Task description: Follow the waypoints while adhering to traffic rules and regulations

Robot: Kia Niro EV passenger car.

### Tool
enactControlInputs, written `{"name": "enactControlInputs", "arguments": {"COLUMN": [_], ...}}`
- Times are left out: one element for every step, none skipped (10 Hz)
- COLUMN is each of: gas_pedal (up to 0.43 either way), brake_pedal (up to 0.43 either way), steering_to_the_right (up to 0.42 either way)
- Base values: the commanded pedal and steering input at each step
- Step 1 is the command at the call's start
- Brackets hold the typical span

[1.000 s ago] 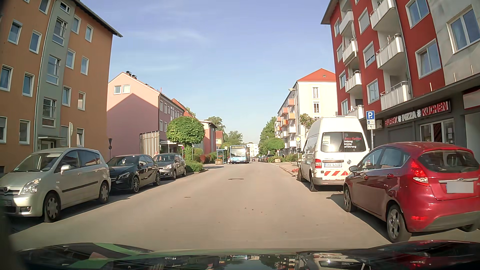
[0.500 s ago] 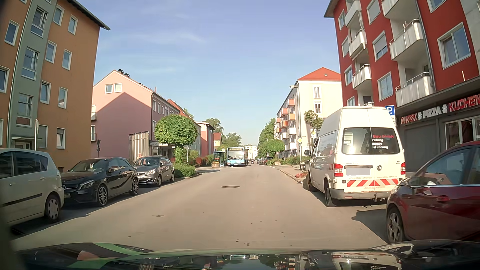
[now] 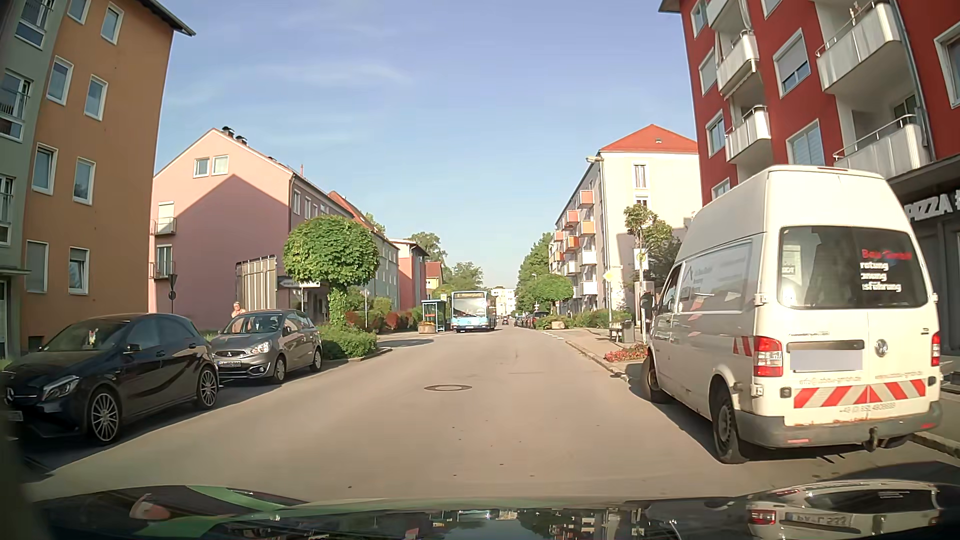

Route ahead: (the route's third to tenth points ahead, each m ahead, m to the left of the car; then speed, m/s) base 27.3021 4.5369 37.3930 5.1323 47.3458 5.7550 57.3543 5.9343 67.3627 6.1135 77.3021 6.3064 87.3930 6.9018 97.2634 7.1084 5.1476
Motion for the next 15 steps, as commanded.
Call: {"name": "enactControlInputs", "arguments": {"gas_pedal": [0.008,0.008,0.008,0.008,0.008,0.020,0.020,0.020,0.020,0.020,0.020,0.020,0.020,0.020,0.020], "brake_pedal": [0.000,0.000,0.000,0.000,0.000,0.000,0.000,0.000,0.000,0.000,0.000,0.000,0.000,0.000,0.000], "steering_to_the_right": [-0.004,-0.003,-0.001,0.000,0.000,0.000,0.000,0.000,0.001,0.002,0.002,0.002,0.003,0.005,0.005]}}
